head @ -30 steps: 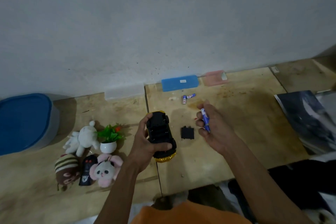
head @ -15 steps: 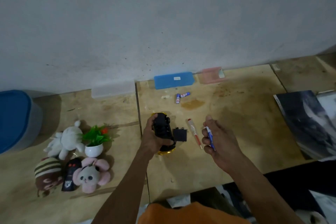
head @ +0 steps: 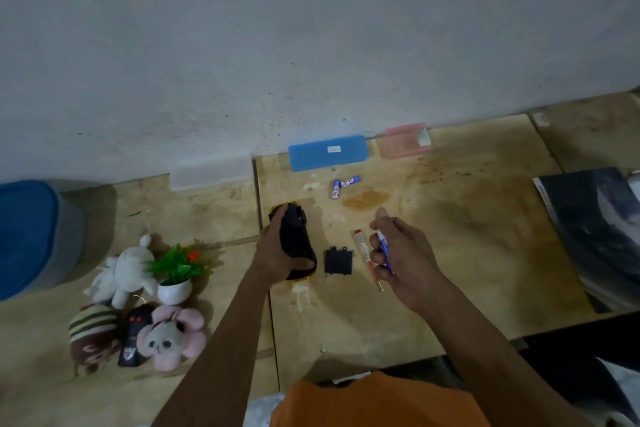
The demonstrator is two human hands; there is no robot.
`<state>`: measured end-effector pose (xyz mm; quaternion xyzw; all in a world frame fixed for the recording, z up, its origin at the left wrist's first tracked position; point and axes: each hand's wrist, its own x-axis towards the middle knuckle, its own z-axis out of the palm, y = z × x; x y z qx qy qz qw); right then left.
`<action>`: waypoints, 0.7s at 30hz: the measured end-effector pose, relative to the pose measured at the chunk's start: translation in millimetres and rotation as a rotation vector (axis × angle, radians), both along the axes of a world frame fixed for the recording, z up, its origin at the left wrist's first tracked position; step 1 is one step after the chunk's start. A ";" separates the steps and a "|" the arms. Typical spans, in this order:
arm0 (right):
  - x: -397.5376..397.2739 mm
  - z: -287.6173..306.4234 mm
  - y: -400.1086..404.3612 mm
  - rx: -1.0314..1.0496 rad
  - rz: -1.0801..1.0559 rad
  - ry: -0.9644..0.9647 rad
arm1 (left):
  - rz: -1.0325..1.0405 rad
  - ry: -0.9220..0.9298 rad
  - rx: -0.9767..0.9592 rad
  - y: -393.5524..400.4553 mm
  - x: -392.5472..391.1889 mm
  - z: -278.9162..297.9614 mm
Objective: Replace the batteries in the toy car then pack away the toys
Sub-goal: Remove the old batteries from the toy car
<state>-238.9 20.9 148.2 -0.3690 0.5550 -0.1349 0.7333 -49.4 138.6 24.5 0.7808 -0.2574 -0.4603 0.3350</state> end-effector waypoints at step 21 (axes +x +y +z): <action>-47.4 -14.5 -62.8 -0.110 -0.194 0.020 | -0.013 -0.613 -0.207 -47.4 -46.9 31.4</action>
